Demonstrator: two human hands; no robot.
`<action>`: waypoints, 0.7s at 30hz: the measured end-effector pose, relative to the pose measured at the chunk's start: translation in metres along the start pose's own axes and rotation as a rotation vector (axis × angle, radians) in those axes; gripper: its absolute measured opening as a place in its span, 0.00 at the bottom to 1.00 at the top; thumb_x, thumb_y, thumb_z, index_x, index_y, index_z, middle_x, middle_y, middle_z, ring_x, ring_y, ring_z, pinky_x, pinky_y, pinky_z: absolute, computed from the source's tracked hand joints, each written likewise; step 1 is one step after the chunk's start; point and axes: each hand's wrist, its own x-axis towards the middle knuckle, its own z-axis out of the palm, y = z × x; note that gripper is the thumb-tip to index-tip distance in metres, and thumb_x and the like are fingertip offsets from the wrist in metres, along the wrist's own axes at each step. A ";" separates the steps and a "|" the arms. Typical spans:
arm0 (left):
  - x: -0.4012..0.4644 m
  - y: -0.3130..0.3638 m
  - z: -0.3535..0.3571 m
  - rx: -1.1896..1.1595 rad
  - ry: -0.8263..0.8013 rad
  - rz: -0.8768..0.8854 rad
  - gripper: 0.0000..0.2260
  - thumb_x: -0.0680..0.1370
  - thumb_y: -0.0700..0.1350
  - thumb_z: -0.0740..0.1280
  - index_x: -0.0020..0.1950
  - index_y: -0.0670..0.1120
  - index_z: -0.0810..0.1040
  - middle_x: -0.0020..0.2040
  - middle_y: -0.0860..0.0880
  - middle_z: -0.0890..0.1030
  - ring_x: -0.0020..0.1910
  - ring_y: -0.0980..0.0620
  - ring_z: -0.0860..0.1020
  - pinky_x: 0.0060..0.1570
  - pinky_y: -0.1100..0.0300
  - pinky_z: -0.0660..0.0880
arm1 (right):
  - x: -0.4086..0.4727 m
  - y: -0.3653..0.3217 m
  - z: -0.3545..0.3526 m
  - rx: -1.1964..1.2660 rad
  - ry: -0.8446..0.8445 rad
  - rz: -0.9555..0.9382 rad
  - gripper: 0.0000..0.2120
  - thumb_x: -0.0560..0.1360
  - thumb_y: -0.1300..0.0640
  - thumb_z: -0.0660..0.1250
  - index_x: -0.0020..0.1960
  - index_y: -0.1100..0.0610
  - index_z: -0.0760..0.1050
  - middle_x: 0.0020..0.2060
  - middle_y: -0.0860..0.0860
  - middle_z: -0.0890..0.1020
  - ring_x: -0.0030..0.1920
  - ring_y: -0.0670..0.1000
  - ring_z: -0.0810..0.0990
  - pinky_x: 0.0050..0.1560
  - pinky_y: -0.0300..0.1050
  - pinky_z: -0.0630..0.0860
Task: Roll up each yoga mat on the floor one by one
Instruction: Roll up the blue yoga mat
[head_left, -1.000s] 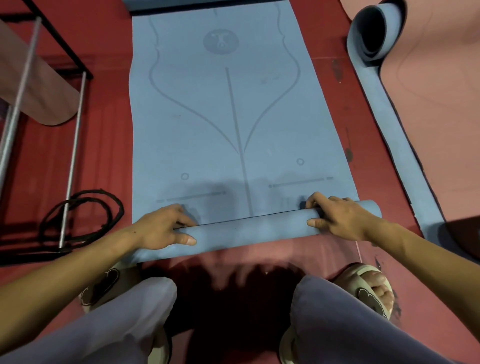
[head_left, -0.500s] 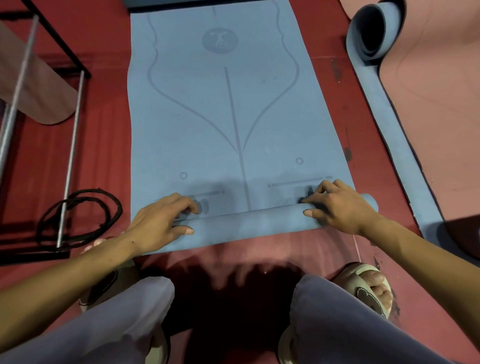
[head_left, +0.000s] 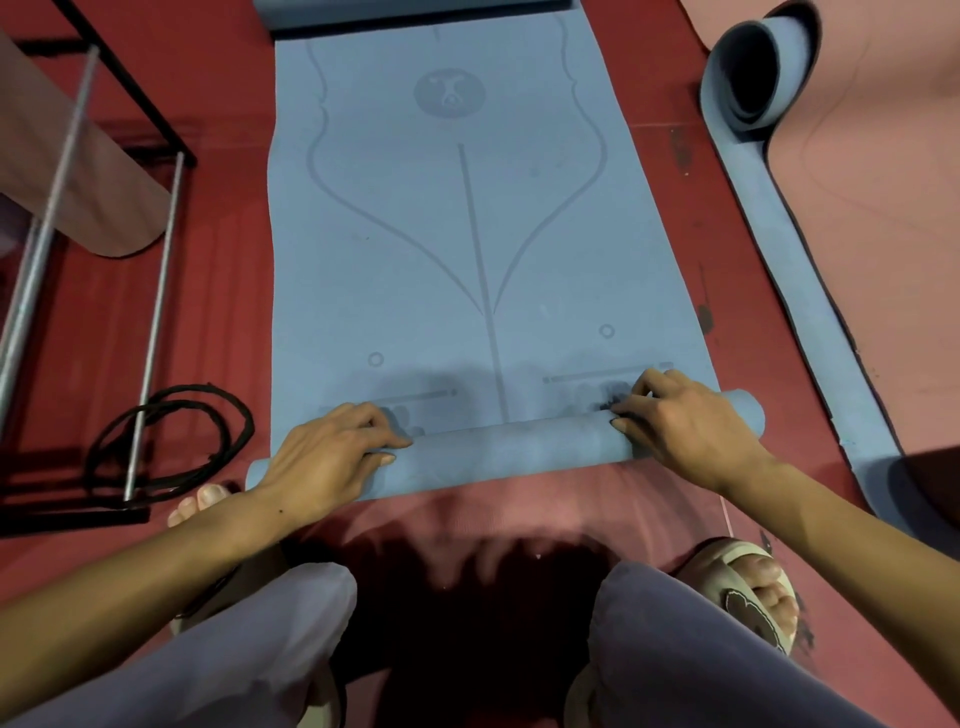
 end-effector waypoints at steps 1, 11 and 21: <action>-0.001 0.001 0.000 0.021 0.007 -0.006 0.14 0.79 0.48 0.74 0.64 0.60 0.83 0.52 0.62 0.76 0.49 0.57 0.76 0.35 0.60 0.74 | -0.002 0.000 0.000 -0.013 0.003 -0.011 0.26 0.81 0.33 0.58 0.62 0.50 0.84 0.50 0.48 0.76 0.49 0.54 0.77 0.44 0.53 0.78; -0.003 0.007 -0.003 0.131 -0.039 0.021 0.30 0.74 0.75 0.64 0.68 0.58 0.81 0.57 0.60 0.76 0.51 0.54 0.77 0.41 0.56 0.76 | -0.001 -0.005 -0.003 -0.059 -0.030 -0.014 0.31 0.71 0.32 0.72 0.67 0.48 0.78 0.54 0.46 0.77 0.52 0.53 0.77 0.43 0.53 0.81; 0.010 0.001 -0.010 0.090 -0.070 -0.052 0.27 0.73 0.67 0.74 0.70 0.61 0.79 0.57 0.62 0.81 0.53 0.53 0.78 0.43 0.59 0.69 | 0.006 -0.008 -0.008 0.029 -0.051 0.059 0.18 0.77 0.38 0.70 0.62 0.46 0.77 0.54 0.44 0.77 0.55 0.52 0.75 0.40 0.54 0.80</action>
